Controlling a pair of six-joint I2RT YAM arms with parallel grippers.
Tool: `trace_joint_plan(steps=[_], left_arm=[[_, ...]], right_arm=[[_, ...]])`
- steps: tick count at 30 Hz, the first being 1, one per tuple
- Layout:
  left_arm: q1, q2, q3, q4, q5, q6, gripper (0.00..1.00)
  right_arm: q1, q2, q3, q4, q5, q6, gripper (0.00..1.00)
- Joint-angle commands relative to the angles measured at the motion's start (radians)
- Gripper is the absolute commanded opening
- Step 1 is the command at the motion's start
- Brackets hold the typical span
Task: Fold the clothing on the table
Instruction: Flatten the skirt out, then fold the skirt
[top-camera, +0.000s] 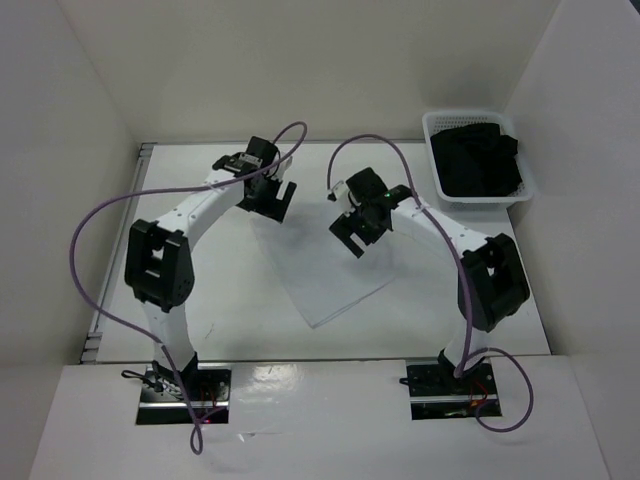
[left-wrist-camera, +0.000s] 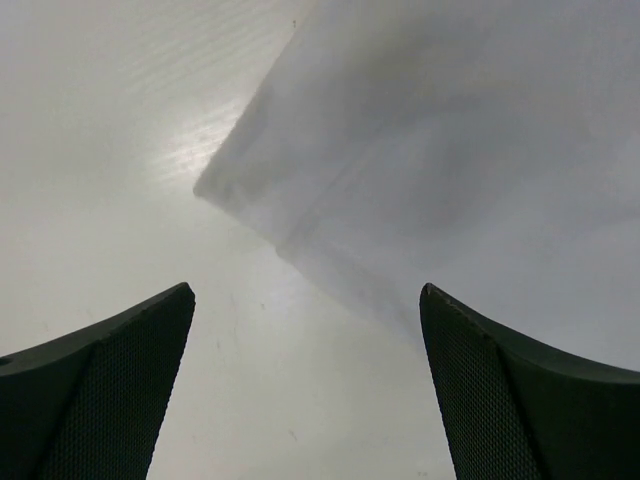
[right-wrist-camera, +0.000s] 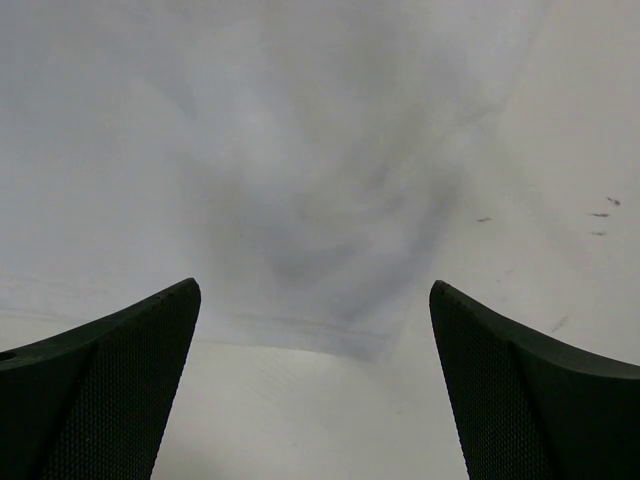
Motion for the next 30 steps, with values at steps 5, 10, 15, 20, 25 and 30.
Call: trace_joint_plan(steps=[5,10,15,20,25,30], left_arm=[[0.090,-0.179,-0.302,0.145,-0.050,-0.079,0.96],[0.212,-0.121,-0.322,0.181,0.096,-0.099,0.79],[0.260,-0.050,-0.322,0.251,0.214,-0.119,0.71],[0.274,0.059,-0.267,0.271,0.438,-0.141,0.64],[0.283,0.111,-0.258,0.290,0.536,-0.141,0.63],[0.315,0.145,-0.227,0.304,0.565,-0.141,0.63]], right_arm=[[-0.110,0.152,0.192,0.067,-0.020,-0.002,0.93],[-0.110,0.203,0.246,0.067,-0.043,0.017,0.89],[-0.110,0.175,0.217,0.077,-0.045,0.026,0.89],[-0.110,0.157,0.169,0.096,-0.012,0.026,0.89],[-0.110,0.148,0.158,0.097,-0.003,0.026,0.89],[-0.110,0.148,0.158,0.106,-0.003,0.026,0.89]])
